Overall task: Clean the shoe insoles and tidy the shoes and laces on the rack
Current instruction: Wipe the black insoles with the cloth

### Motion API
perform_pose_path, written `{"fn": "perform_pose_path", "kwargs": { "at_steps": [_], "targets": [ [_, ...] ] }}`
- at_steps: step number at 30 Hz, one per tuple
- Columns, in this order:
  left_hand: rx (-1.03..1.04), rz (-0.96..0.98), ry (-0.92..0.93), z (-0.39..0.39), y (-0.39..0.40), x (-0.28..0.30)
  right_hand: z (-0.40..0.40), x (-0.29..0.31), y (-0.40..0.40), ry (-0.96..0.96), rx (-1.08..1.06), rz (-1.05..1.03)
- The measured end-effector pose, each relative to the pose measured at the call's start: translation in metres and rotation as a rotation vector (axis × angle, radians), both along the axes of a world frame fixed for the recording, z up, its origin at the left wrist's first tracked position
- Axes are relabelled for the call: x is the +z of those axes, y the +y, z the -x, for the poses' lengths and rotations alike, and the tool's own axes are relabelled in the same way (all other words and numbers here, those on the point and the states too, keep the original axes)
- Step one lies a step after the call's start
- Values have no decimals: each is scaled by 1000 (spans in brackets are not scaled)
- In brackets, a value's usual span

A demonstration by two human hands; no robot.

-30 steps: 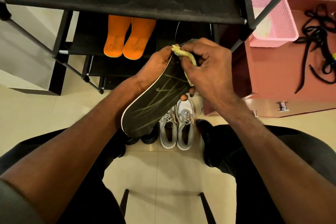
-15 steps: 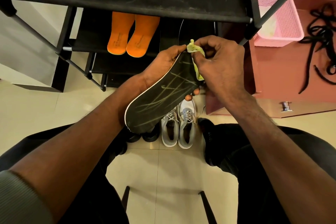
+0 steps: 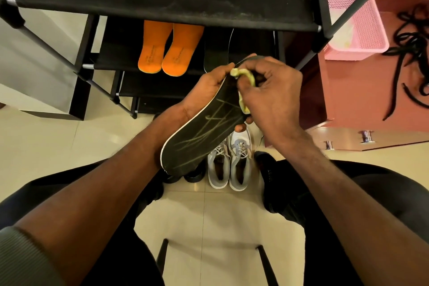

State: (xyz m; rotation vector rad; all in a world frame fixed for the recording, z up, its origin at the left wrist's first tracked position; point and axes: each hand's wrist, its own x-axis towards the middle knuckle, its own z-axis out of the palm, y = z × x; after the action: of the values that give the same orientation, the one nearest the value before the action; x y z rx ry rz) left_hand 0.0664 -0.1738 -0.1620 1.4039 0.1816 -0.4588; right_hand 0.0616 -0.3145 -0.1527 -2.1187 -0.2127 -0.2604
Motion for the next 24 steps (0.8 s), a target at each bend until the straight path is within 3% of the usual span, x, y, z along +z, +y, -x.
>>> {"fn": "perform_pose_path", "kwargs": {
  "at_steps": [4, 7, 14, 24],
  "targets": [
    [-117, 288, 99, 12, -8, 9, -12, 8, -9, 92, -269, -135],
    [-94, 444, 193, 18, -13, 11, -6, 13, -6, 134, -240, -187],
    [126, 527, 161, 14, -9, 4, 15, 13, 13, 219, -36, -166],
    [-28, 450, 219, 23, -34, 4, -19, 16, -12, 199, -402, -334]
  ]
}}
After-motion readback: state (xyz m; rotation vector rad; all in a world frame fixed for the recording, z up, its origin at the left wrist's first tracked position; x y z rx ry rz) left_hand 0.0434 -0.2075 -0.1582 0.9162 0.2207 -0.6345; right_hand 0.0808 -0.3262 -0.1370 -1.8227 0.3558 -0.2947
